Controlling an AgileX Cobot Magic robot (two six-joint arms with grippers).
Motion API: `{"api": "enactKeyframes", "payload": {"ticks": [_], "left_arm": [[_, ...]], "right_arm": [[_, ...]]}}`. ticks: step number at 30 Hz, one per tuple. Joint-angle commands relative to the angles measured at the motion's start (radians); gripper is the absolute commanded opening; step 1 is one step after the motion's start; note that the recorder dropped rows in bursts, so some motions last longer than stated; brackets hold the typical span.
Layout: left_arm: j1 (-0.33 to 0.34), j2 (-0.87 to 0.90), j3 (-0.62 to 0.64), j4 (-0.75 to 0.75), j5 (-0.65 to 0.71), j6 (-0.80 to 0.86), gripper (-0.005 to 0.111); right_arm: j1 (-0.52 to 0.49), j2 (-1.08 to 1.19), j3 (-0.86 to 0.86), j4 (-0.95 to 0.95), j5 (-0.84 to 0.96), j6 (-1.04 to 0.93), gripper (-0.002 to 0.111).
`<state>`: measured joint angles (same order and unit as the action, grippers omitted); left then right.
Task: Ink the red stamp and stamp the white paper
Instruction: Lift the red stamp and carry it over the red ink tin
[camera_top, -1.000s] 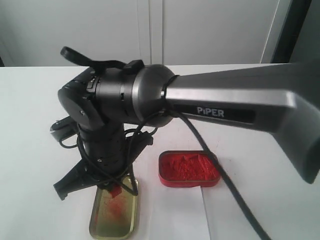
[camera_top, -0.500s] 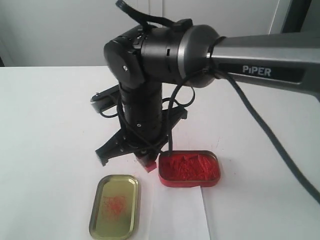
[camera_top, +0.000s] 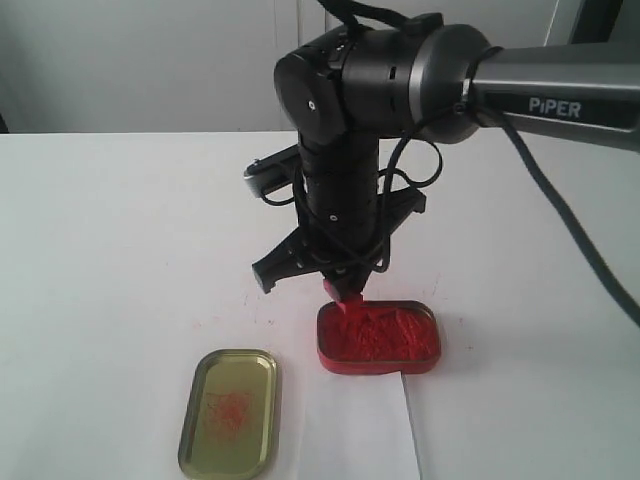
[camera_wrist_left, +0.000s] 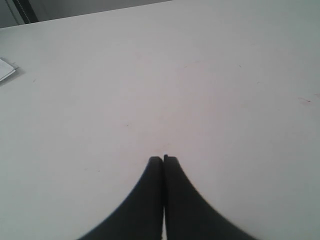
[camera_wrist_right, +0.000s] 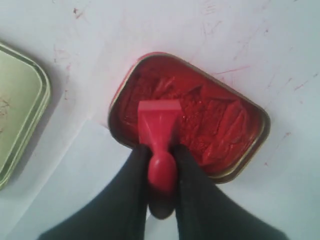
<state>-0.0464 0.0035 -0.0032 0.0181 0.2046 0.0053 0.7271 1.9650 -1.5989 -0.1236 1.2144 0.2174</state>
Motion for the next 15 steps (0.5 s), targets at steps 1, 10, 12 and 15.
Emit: {"api": "enactKeyframes", "payload": {"ticks": [1, 10, 12, 15], "left_arm": [[0.004, -0.003, 0.003, -0.001, -0.002, 0.003, 0.000], [0.004, -0.003, 0.003, -0.001, -0.002, 0.003, 0.000], [0.004, -0.003, 0.003, -0.001, -0.002, 0.003, 0.000], [0.004, -0.003, 0.003, -0.001, -0.002, 0.003, 0.000]], "right_arm": [[-0.041, -0.052, 0.079, -0.012, 0.007, -0.014, 0.000], [-0.124, -0.169, 0.252, -0.012, -0.075, -0.033, 0.000], [-0.131, -0.178, 0.270, -0.012, -0.083, -0.035, 0.000], [-0.138, -0.181, 0.289, -0.012, -0.108, -0.035, 0.000]]}}
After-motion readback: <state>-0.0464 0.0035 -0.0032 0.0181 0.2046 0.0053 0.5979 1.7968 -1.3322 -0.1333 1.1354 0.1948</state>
